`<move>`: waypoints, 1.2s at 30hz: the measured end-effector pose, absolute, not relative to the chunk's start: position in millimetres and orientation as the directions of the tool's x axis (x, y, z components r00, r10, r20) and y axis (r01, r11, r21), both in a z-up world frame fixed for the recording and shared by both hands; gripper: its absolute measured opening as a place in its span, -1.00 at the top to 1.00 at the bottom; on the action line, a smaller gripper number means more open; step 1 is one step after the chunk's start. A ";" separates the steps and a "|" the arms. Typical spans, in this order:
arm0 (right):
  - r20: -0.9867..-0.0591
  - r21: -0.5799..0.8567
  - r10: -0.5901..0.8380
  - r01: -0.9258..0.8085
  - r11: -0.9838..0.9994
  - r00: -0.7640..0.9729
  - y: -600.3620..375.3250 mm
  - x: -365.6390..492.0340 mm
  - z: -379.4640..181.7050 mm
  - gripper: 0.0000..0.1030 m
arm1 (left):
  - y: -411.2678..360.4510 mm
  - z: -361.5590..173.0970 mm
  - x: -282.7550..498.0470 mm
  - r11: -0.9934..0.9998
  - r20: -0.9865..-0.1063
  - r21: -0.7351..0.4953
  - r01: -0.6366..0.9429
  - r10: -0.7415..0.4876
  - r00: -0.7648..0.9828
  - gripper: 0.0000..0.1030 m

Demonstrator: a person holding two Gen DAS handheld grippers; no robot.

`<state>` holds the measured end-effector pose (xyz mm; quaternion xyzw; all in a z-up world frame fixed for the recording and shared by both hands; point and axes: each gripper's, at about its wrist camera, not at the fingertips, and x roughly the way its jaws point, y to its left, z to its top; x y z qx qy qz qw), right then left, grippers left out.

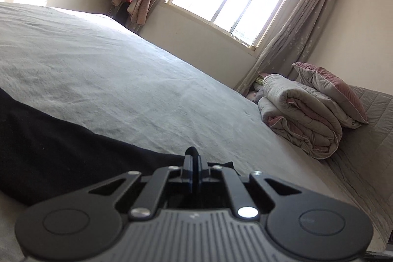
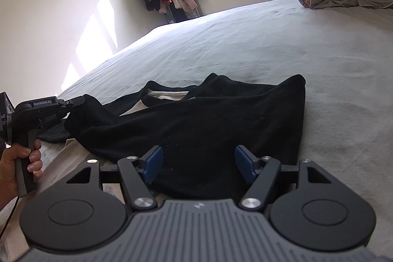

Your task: Fold clothes

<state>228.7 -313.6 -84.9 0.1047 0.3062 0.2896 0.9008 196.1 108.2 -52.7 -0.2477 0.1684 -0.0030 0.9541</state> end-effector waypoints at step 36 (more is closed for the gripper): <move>-0.443 0.434 0.620 -0.450 0.780 0.647 -316.5 223.8 -64.3 -0.45 | 225.2 -53.4 130.8 0.701 -0.592 -0.278 -0.657 0.413 0.692 -0.53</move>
